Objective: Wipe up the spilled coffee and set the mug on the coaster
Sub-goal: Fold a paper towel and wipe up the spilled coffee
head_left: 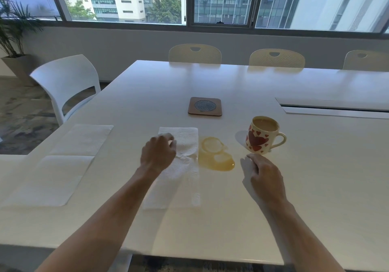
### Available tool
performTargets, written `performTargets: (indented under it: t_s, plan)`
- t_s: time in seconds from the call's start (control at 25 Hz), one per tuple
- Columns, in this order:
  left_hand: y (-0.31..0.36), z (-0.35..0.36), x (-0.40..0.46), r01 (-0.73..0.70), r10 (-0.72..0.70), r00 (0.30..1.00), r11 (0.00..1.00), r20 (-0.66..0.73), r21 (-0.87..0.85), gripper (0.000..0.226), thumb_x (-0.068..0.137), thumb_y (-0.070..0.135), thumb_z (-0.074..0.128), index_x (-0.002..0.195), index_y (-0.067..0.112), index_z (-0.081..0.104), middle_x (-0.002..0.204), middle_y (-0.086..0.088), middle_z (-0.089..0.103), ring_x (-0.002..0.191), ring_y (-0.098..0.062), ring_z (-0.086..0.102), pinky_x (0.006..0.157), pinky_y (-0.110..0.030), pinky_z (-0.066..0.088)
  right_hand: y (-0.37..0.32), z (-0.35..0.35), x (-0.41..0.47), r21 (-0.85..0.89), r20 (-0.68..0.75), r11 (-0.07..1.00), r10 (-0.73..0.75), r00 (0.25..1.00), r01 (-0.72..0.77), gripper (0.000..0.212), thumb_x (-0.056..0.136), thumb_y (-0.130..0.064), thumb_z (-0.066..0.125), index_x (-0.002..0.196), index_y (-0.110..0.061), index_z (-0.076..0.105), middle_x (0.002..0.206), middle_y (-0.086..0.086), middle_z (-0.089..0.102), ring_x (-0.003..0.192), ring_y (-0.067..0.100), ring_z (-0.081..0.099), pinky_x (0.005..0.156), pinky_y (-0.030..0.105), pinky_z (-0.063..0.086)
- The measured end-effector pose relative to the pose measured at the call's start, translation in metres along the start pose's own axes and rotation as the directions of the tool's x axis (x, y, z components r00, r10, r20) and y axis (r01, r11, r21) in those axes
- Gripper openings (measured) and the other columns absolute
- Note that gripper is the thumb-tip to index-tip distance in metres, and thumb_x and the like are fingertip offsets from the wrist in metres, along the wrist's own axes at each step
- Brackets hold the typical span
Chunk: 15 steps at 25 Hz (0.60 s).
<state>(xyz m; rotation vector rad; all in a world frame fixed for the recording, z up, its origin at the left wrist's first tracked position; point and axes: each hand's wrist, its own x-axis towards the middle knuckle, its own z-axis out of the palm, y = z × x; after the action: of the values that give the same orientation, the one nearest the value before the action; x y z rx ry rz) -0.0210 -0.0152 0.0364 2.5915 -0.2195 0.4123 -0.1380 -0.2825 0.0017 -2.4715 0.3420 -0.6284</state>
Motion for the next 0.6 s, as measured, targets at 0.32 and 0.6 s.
performTargets:
  t_s: [0.32,0.6]
  plan:
    - [-0.082,0.012,0.006,-0.004,-0.012,0.99,0.993,0.139,0.114,0.036,0.1,0.022,0.041,0.129,0.012,0.058,0.147,-0.012,0.047,0.139,-0.027,0.037,0.116,-0.044,0.022,-0.078,0.033,0.009,0.01,0.204,0.968,-0.248,0.947,0.251,0.046,0.088,0.001,0.048,0.131,-0.011,0.059,0.144,0.01,0.053,0.138,0.023,0.041,0.112,0.034,0.032]
    - [-0.083,0.015,0.005,-0.03,-0.004,0.976,0.988,0.216,0.153,0.045,0.102,0.031,0.032,0.145,0.021,0.042,0.157,-0.006,0.032,0.147,-0.022,0.022,0.12,-0.04,0.009,-0.149,0.092,0.014,0.076,0.388,0.943,-0.328,0.861,0.325,0.04,0.098,-0.016,0.045,0.136,-0.006,0.05,0.149,0.018,0.043,0.144,0.027,0.028,0.117,0.031,0.019]
